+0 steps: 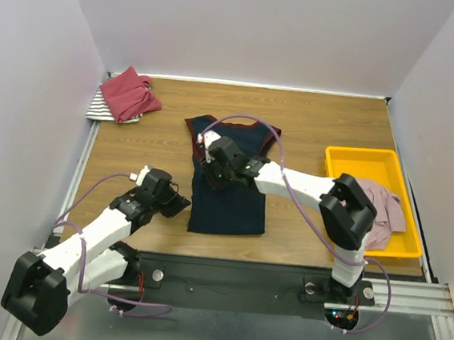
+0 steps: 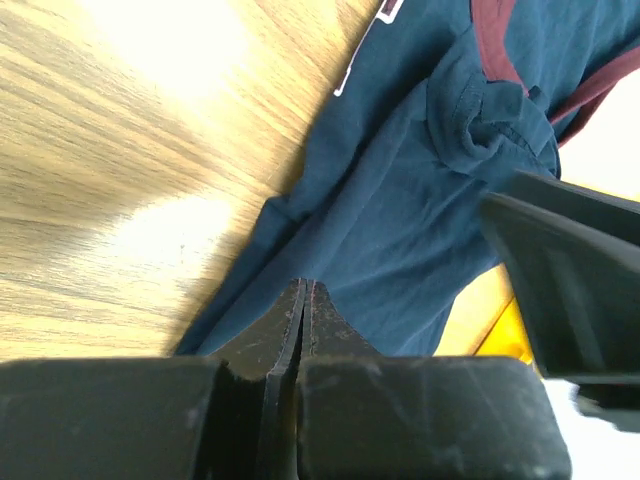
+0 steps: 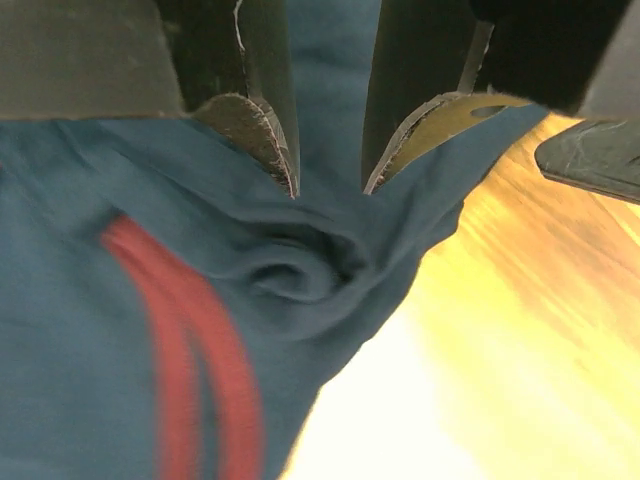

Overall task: Fold and stack the tank tops
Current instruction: Fold the tank top

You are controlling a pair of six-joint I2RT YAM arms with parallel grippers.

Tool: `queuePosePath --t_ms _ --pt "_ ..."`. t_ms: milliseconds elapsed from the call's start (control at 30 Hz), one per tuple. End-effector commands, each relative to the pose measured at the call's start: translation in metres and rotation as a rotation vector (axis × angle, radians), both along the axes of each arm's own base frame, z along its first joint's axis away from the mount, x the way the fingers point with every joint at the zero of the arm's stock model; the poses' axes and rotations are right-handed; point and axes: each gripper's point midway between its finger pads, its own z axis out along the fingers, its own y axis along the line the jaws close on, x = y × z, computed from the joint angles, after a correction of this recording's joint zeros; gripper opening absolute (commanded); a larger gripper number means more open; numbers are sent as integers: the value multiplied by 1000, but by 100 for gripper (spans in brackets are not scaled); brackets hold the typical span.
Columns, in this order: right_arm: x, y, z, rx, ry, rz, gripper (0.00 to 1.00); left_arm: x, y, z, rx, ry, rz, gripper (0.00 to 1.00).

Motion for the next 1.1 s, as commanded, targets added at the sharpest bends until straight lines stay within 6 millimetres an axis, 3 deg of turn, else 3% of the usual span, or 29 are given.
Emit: queuePosePath --t_ms 0,167,467,600,800,967,1067 --pt "-2 36 4 -7 -95 128 37 -5 -6 0 -17 -8 -69 6" --pt "13 41 -3 -51 -145 109 37 -10 -16 -3 -60 -17 -130 9" --pt "42 43 -4 -101 -227 21 39 -22 -11 -28 -24 60 -139 23" --pt "49 43 -15 -144 -250 26 39 -25 -11 -36 -24 81 -132 27" --pt "57 36 -19 -187 -279 -6 40 -29 -7 -45 -4 109 -125 27" --pt "72 32 0 -186 -333 -67 43 -34 -4 -53 7 133 -123 27" --pt "79 31 7 -178 -344 -86 42 -36 -2 -55 12 141 -121 20"
